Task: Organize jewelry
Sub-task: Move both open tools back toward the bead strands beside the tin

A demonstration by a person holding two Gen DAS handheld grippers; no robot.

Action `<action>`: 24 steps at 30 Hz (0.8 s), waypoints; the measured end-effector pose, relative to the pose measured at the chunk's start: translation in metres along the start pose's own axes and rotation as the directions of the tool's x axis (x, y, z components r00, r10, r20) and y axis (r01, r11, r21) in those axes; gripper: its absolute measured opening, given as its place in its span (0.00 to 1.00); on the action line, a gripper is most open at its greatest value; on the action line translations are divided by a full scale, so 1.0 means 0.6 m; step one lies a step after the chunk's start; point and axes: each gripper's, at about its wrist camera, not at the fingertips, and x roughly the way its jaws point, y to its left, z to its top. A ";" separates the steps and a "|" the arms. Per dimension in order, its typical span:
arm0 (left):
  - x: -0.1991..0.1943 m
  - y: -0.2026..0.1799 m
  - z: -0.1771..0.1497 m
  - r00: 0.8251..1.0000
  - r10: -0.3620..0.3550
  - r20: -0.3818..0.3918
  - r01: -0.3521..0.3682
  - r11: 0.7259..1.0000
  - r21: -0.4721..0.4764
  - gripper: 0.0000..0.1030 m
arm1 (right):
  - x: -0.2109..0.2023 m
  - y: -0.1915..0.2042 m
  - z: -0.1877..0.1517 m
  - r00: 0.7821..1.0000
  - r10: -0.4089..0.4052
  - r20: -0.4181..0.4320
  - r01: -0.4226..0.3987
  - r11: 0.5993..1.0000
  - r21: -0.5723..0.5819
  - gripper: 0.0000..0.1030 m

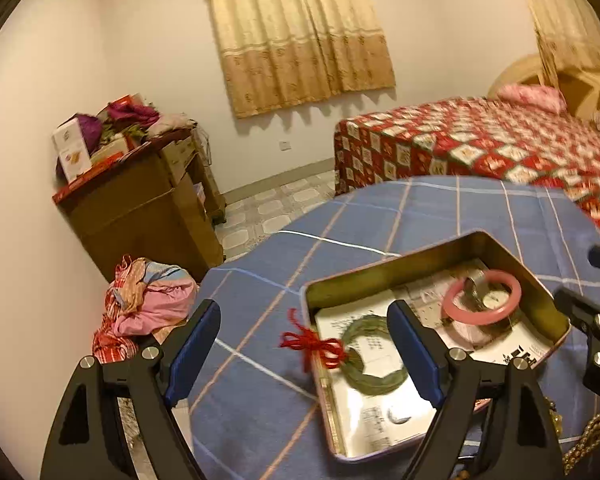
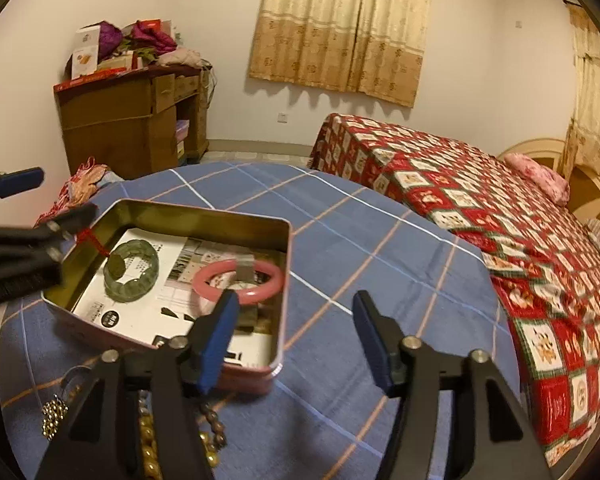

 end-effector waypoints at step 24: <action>-0.037 0.039 -0.080 0.998 0.043 -0.049 -0.045 0.998 -0.034 0.83 | -0.040 -0.003 -0.048 1.000 0.017 0.015 -0.017 1.000 0.009 0.71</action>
